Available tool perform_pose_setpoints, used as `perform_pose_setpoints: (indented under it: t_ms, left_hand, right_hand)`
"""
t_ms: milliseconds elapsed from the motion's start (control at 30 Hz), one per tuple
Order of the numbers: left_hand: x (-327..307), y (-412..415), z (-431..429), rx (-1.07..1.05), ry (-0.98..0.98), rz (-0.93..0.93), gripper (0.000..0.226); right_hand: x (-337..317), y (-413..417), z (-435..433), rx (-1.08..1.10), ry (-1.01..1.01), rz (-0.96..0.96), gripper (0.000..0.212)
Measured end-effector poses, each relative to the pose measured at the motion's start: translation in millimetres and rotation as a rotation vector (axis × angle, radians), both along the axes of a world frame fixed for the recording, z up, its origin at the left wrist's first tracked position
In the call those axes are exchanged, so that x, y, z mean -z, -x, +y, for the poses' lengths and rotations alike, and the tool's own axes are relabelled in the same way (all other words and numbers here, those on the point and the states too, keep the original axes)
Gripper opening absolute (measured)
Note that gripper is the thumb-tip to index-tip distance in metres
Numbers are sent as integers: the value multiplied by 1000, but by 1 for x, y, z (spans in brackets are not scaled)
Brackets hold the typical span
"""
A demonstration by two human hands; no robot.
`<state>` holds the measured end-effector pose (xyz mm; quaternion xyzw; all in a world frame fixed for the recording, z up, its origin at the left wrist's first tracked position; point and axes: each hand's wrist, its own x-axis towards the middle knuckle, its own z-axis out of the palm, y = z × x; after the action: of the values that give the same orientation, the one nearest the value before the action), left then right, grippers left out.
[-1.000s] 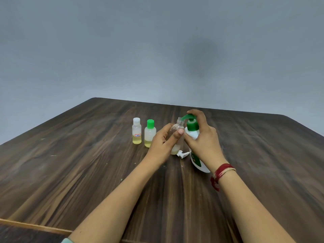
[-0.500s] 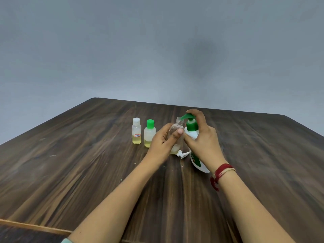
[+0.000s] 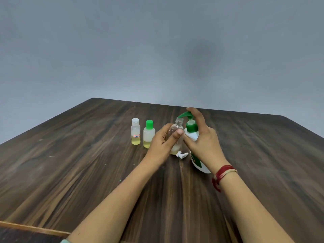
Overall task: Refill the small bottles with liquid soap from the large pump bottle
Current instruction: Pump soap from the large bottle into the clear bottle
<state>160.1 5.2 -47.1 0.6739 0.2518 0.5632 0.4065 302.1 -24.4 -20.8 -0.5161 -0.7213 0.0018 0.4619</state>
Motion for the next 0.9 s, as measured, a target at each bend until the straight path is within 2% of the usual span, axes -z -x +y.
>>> perform_pose_setpoints:
  t_ms: [367,633,900]
  left_hand:
    - [0,0,0,4,9,10,33]
    - [0,1,1,8,3,-4,41]
    - [1,1,0,7,7,7,37]
  right_hand:
    - [2,0,1,-20,-40,51,55]
    - [0,1,1,1,-13,3,67]
    - [2,0,3,-18,-42,56,54]
